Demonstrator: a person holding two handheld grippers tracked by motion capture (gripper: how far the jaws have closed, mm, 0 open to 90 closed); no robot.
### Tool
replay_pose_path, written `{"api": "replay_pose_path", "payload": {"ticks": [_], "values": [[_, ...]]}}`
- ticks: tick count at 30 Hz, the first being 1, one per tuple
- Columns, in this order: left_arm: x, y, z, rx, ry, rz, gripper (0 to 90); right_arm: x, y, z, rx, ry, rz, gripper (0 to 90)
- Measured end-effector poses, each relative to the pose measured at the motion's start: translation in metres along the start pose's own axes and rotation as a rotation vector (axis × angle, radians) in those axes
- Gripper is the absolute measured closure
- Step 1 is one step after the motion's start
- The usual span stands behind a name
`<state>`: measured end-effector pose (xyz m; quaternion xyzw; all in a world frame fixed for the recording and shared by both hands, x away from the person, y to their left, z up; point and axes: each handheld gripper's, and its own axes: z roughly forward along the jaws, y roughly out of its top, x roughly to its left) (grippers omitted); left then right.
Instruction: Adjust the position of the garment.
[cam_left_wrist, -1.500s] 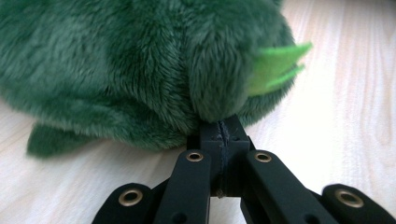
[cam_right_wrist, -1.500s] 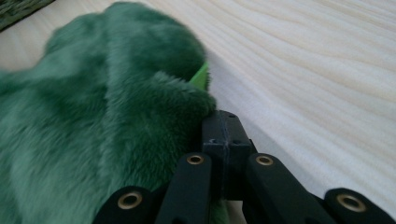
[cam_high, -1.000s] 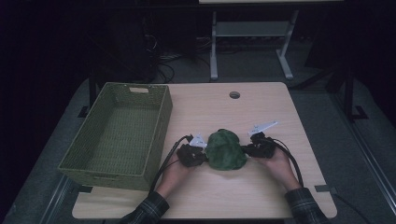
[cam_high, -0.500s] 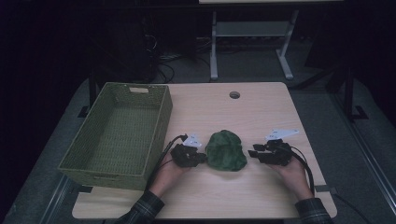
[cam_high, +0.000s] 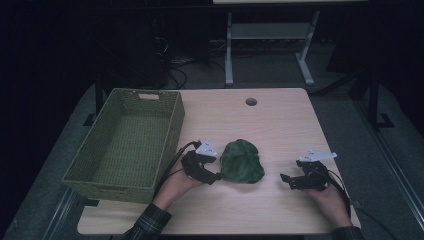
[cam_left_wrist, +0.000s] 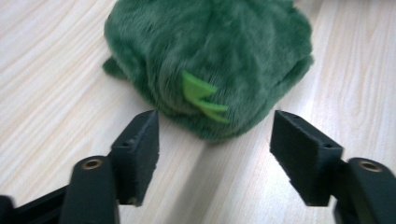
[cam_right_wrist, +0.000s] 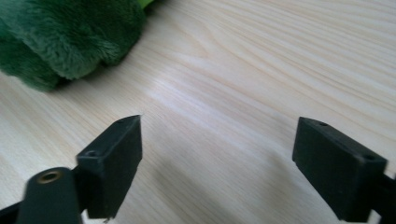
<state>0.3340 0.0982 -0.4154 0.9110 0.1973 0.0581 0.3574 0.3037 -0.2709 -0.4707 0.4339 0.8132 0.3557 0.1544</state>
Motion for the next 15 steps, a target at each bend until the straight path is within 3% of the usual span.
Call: {"api": "replay_pose_path", "payload": {"ticks": [4, 8, 11, 15], "values": [[0.003, 0.012, 0.002, 0.026, -0.014, 0.018, 21.8, -0.002, -0.003, 0.003, 0.004, -0.017, -0.005, 13.4], [0.006, 0.023, 0.006, 0.048, -0.008, 0.044, 18.8, 0.000, -0.004, 0.007, 0.021, -0.021, -0.014, 12.5], [0.009, 0.031, 0.009, 0.064, -0.001, 0.077, 17.6, -0.001, -0.005, 0.008, 0.013, -0.017, -0.025, 12.0], [0.011, 0.039, 0.013, 0.071, 0.000, 0.091, 17.2, -0.003, -0.008, 0.009, -0.002, -0.015, -0.026, 8.5]]}}
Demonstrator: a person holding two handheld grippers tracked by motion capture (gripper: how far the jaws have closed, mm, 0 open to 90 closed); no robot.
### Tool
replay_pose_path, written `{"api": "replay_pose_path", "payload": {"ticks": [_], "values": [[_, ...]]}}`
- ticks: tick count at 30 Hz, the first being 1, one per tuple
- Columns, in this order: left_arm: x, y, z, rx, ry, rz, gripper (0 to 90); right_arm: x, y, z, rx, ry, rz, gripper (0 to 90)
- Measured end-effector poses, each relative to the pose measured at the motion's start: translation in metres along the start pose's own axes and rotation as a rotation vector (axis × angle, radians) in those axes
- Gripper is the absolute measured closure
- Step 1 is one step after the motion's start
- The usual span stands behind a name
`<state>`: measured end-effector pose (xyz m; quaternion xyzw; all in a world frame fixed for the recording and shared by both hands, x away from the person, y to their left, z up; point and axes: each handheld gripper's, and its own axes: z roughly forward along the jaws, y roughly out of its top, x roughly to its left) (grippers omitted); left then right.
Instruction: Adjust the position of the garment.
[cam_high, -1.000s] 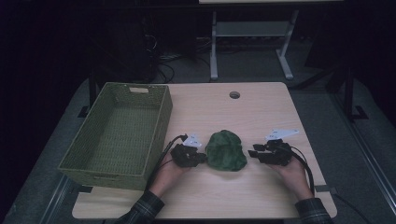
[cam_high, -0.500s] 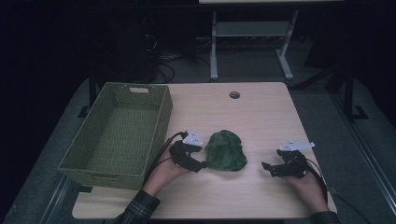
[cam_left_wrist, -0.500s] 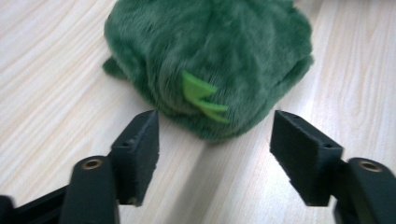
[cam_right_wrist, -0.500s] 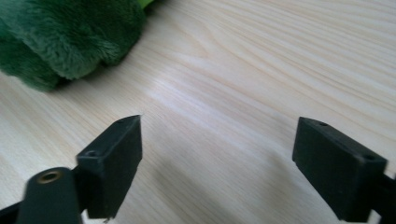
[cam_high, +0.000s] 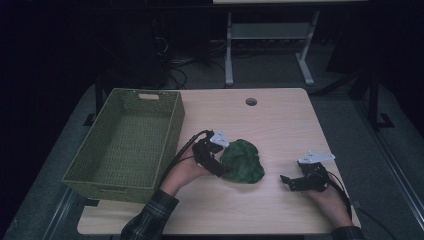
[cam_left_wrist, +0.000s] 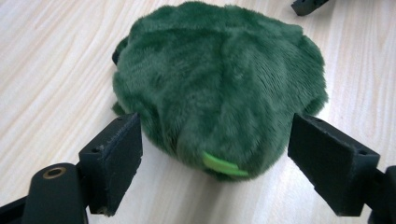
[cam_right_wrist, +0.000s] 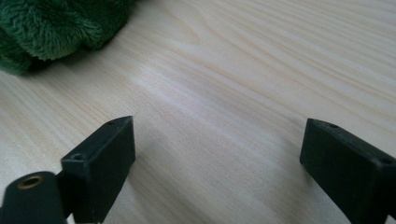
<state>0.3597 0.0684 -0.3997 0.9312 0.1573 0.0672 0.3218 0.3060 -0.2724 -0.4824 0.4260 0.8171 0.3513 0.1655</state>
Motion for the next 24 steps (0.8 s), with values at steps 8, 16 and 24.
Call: {"api": "replay_pose_path", "payload": {"ticks": [8, 16, 24], "values": [[0.003, 0.003, 0.015, 0.024, -0.023, 0.012, 16.1, -0.002, 0.000, 0.001, 0.000, 0.002, 0.003, 6.7], [0.006, 0.002, 0.035, 0.063, -0.060, 0.019, 15.0, -0.001, 0.000, 0.001, 0.000, 0.001, 0.005, 6.7], [0.005, 0.000, 0.054, 0.103, -0.073, 0.024, 13.6, -0.001, 0.000, 0.001, 0.000, 0.001, 0.005, 6.7]]}}
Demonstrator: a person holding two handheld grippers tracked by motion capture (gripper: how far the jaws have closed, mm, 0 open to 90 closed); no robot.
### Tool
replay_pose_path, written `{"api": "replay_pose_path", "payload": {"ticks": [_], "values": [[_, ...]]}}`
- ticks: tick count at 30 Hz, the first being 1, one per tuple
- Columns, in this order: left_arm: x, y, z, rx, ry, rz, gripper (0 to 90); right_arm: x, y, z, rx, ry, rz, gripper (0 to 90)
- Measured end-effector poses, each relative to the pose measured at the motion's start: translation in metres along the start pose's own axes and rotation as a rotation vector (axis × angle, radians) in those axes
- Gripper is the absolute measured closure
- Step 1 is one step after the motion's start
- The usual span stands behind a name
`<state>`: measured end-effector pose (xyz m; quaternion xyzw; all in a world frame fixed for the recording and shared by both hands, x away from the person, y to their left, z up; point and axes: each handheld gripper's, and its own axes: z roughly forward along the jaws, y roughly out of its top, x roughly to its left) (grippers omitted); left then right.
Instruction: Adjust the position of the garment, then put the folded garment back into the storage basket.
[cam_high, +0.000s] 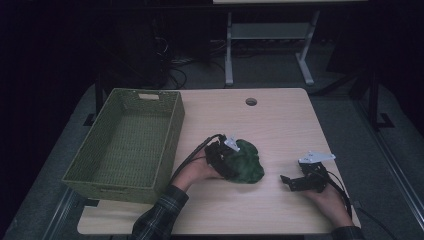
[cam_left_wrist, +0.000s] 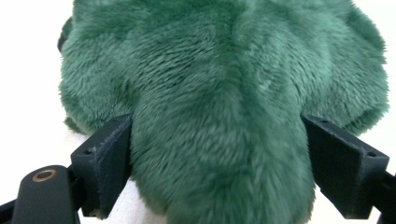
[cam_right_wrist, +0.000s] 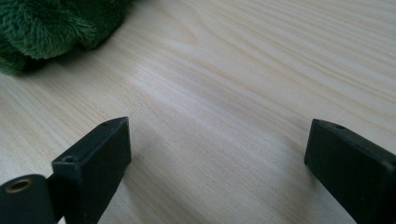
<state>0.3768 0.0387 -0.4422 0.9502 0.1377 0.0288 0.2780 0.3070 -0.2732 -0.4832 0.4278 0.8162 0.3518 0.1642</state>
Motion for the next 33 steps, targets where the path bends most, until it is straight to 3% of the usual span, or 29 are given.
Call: {"api": "replay_pose_path", "payload": {"ticks": [8, 18, 29, 33], "values": [[0.000, -0.001, 0.012, 0.029, 0.002, -0.002, 12.4, 0.000, 0.000, 0.000, 0.000, -0.003, 0.000, 6.8], [0.000, -0.002, 0.014, 0.047, 0.015, -0.007, 14.9, 0.000, 0.000, 0.000, 0.001, -0.005, 0.002, 7.0], [0.001, -0.001, 0.006, 0.050, -0.008, -0.023, 56.0, 0.000, 0.000, 0.000, 0.000, -0.007, 0.004, 7.2], [0.004, -0.001, 0.005, 0.051, -0.027, -0.041, 62.5, 0.000, 0.000, 0.000, 0.000, -0.007, 0.004, 7.3]]}}
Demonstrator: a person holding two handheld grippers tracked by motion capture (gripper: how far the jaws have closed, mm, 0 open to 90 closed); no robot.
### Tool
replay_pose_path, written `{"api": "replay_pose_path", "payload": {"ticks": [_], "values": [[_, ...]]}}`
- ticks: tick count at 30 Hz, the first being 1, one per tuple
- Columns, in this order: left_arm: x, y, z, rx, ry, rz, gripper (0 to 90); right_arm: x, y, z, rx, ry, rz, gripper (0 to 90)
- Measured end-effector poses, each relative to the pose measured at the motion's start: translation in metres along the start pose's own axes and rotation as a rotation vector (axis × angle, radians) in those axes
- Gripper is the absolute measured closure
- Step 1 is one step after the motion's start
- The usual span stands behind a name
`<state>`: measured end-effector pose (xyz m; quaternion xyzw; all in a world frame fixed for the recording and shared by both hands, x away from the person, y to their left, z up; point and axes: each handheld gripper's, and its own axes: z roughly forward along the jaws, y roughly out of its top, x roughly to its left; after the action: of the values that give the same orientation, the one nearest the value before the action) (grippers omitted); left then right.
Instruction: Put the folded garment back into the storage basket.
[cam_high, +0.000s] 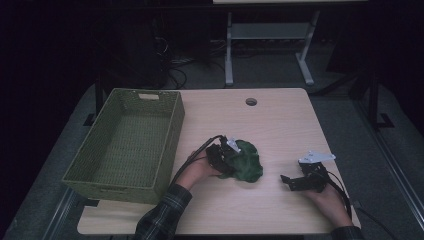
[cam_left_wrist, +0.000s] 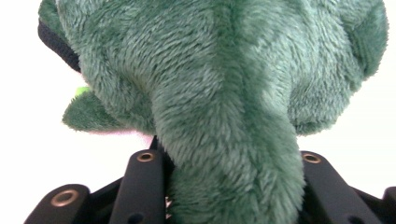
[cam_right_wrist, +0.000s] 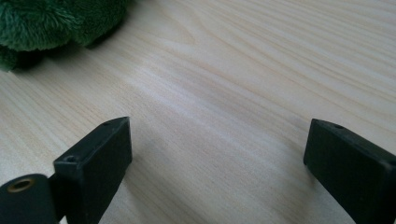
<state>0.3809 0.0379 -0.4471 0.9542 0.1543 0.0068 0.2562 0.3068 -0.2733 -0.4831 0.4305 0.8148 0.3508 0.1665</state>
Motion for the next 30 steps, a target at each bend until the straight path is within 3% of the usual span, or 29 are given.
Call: {"api": "replay_pose_path", "payload": {"ticks": [15, 22, 30], "values": [[0.000, 0.004, -0.007, -0.004, -0.015, -0.043, 64.7, 0.000, 0.000, 0.000, 0.000, -0.004, 0.002, 7.3], [-0.004, 0.010, -0.024, -0.034, -0.017, -0.054, 64.7, 0.000, 0.000, 0.000, -0.001, -0.007, 0.004, 7.3], [-0.005, 0.017, -0.048, -0.047, 0.009, -0.051, 64.4, 0.000, 0.000, 0.000, 0.001, -0.008, 0.007, 7.3]]}}
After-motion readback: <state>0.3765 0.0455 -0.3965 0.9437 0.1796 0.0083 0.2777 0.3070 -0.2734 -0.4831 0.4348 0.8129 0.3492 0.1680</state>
